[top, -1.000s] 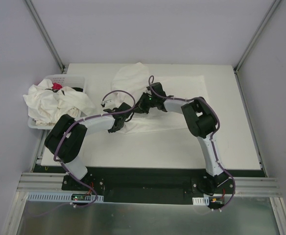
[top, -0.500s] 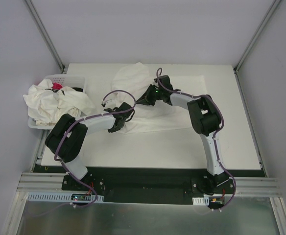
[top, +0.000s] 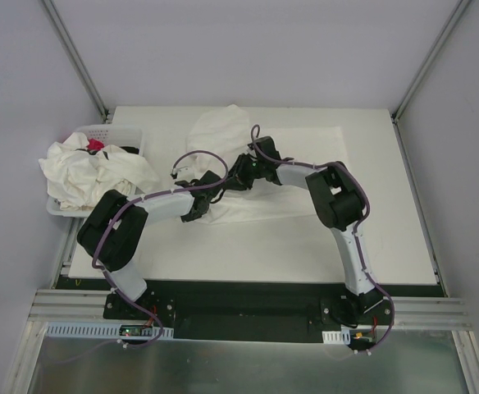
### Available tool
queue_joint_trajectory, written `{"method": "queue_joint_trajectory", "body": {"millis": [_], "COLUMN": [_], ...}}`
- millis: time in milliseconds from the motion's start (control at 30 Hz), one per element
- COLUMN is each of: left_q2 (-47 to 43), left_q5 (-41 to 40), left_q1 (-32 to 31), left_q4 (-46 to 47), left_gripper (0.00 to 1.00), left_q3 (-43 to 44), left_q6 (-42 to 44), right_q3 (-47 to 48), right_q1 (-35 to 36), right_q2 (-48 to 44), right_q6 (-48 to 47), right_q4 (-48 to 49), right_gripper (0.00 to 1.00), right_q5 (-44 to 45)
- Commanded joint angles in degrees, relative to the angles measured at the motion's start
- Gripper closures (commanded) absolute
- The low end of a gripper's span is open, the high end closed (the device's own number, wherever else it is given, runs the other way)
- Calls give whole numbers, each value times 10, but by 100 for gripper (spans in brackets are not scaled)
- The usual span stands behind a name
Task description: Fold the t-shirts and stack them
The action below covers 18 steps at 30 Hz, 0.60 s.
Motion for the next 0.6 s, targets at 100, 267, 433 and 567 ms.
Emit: {"method": "queue_joint_trajectory", "body": {"millis": [100, 267, 433, 567], "left_q2": [17, 21, 24, 19], "left_q5": [29, 31, 33, 34], "left_q1": [-3, -3, -3, -3], "left_q4": [-18, -18, -18, -22], "left_gripper": [100, 100, 100, 100], "left_q3": [-4, 0, -2, -6], "left_q6": [2, 3, 3, 1], "right_q3": [10, 14, 19, 29], "right_q1": [30, 32, 25, 15], "right_q2": [-19, -11, -7, -3], "right_q6": [12, 17, 17, 17], "right_q4": [26, 32, 33, 33], "right_gripper": [70, 85, 99, 99], "right_q5": [-11, -14, -14, -15]}}
